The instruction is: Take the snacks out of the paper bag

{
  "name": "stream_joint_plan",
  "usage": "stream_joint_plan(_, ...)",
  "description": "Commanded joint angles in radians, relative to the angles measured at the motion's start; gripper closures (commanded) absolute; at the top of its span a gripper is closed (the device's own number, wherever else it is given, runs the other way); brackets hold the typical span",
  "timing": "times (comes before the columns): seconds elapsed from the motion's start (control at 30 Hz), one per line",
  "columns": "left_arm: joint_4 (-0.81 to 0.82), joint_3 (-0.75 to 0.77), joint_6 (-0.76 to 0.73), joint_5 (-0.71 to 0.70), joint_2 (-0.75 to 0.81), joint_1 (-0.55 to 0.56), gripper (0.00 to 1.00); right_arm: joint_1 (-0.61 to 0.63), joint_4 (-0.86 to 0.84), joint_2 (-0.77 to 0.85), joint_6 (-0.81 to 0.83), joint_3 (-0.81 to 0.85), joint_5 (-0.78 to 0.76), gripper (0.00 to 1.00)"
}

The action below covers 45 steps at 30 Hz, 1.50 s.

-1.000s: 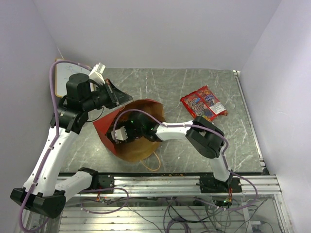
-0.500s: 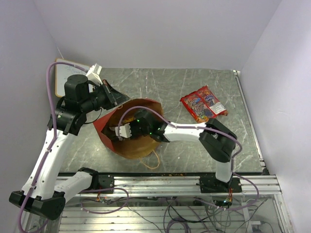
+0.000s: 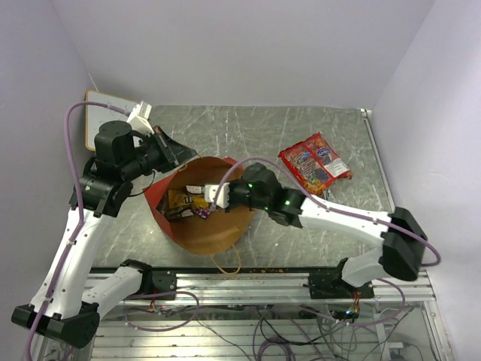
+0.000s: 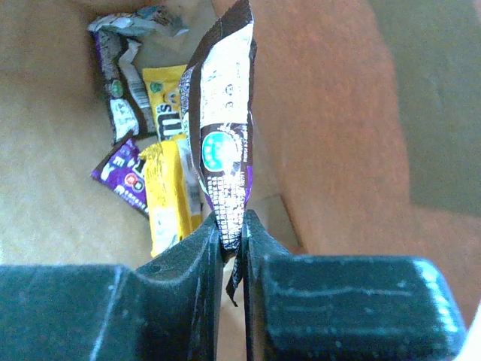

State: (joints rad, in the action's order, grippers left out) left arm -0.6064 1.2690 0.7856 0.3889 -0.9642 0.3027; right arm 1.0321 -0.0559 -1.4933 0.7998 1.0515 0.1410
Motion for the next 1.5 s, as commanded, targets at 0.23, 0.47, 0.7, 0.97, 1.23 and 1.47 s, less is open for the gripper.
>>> stream_joint_plan(0.23, 0.08, 0.002, 0.04, -0.007, -0.024, 0.0, 0.93, -0.002, -0.001, 0.038, -0.228, 0.004, -0.016, 1.0)
stream_joint_plan(0.47, 0.058, 0.001, 0.048, -0.017, -0.051, 0.001, 0.93, -0.002, 0.336, 0.209, -0.488, 0.102, 0.031, 1.0)
stream_joint_plan(0.7, 0.029, 0.004, 0.054, -0.046, -0.079, 0.0, 0.93, -0.002, 0.506, 0.35, -0.849, 0.116, -0.204, 1.0)
stream_joint_plan(0.97, 0.001, -0.017, 0.099, -0.074, -0.072, 0.001, 0.93, -0.006, 0.549, 0.29, -0.912, 0.362, -0.802, 1.0)
stream_joint_plan(1.23, -0.008, -0.021, 0.085, -0.046, -0.069, 0.001, 0.93, -0.429, 0.555, 0.273, -1.11, 0.28, -0.663, 1.0)
stream_joint_plan(1.47, 0.011, -0.028, 0.069, 0.025, -0.073, 0.001, 0.93, -0.78, 0.525, 0.306, -1.189, 0.035, -0.519, 1.0)
